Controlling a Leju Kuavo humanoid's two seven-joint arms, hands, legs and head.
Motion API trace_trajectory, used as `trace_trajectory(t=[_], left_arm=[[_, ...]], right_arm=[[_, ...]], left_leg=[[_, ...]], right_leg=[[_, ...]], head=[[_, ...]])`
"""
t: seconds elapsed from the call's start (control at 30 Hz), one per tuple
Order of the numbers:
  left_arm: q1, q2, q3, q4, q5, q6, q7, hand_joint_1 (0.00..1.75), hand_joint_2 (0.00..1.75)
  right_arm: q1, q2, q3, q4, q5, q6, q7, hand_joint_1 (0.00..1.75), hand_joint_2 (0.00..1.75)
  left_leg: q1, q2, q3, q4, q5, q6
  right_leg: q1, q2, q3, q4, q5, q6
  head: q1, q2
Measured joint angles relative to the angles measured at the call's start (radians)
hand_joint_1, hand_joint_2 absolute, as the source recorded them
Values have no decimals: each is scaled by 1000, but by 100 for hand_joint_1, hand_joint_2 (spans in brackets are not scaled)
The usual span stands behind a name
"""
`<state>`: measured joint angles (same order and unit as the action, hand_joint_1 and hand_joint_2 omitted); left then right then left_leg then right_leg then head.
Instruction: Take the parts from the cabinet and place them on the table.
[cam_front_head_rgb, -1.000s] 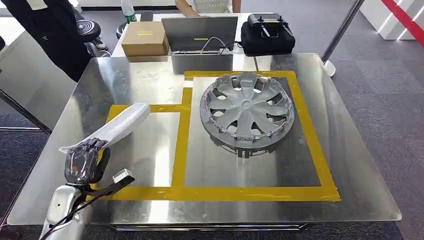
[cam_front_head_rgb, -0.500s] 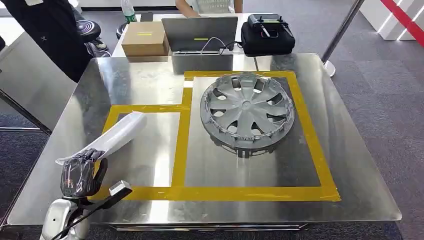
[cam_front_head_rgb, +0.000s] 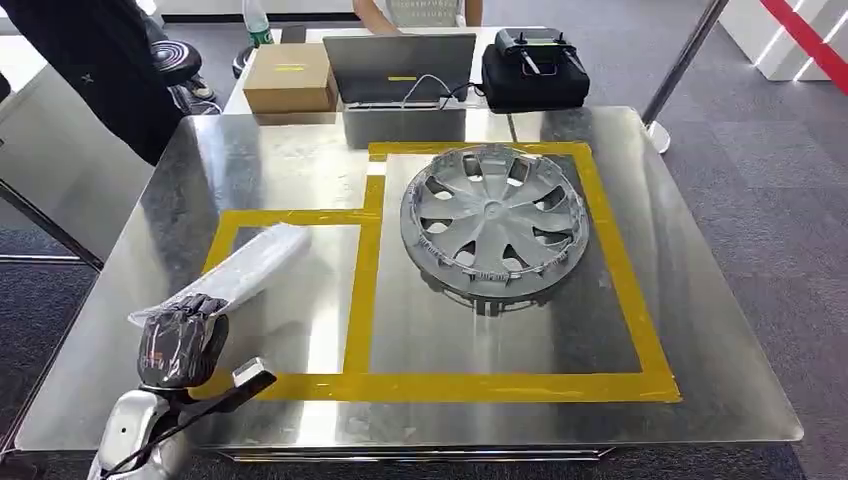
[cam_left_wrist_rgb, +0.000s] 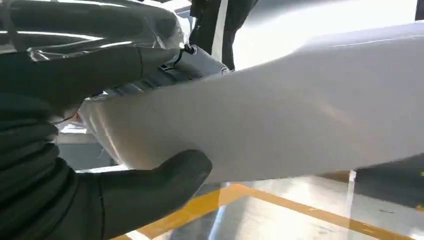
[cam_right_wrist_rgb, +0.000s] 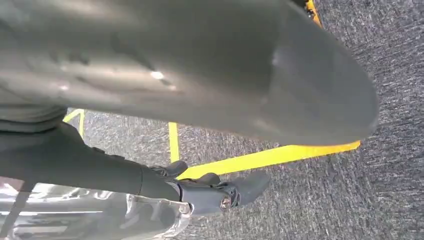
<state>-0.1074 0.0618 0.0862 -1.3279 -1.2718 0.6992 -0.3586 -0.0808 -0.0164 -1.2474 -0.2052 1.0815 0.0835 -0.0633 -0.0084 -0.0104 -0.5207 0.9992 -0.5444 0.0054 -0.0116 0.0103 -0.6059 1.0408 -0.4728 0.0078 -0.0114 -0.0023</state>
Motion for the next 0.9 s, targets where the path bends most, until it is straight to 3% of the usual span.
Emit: trace_trajectory(t=[0.1, 0.13, 0.63, 0.73, 0.83, 0.9], left_arm=[[-17, 6, -29, 18, 6, -6, 6, 0, 175], [-23, 8, -37, 26, 5, -11, 9, 0, 0], [-76, 37, -102, 94, 7, -21, 66, 0, 0], [-73, 37, -95, 79, 250, -33, -22, 0, 0], [-53, 34, -69, 21, 596, -112, -159, 0, 0], [-43, 33, -57, -6, 643, -127, -179, 0, 0]], right_arm=[[-1, 0, 0, 0, 0, 0, -3, 0, 0], [-1, 0, 0, 0, 0, 0, -3, 0, 0], [0, 2, 0, 0, -16, 0, -10, 0, 0], [0, 2, -1, 0, -16, 0, -13, 0, 0], [1, 2, -5, 0, -16, 0, -14, 0, 0], [1, 2, -7, 0, -16, 0, -14, 0, 0]], left_leg=[[0, 0, 1, 0, 0, 0], [0, 0, 1, 0, 0, 0], [0, 0, 2, 0, 0, 0], [0, 0, 1, 0, 0, 0], [0, 0, 2, 0, 0, 0], [0, 0, 2, 0, 0, 0]], right_leg=[[0, 0, 0, 0, 0, 0], [0, 0, 0, 0, 0, 0], [0, 0, 2, 0, 0, 0], [0, 0, 2, 0, 0, 0], [0, 0, 2, 0, 0, 0], [0, 0, 2, 0, 0, 0]], head=[[0, 0], [0, 0], [0, 0], [0, 0], [0, 0], [0, 0]])
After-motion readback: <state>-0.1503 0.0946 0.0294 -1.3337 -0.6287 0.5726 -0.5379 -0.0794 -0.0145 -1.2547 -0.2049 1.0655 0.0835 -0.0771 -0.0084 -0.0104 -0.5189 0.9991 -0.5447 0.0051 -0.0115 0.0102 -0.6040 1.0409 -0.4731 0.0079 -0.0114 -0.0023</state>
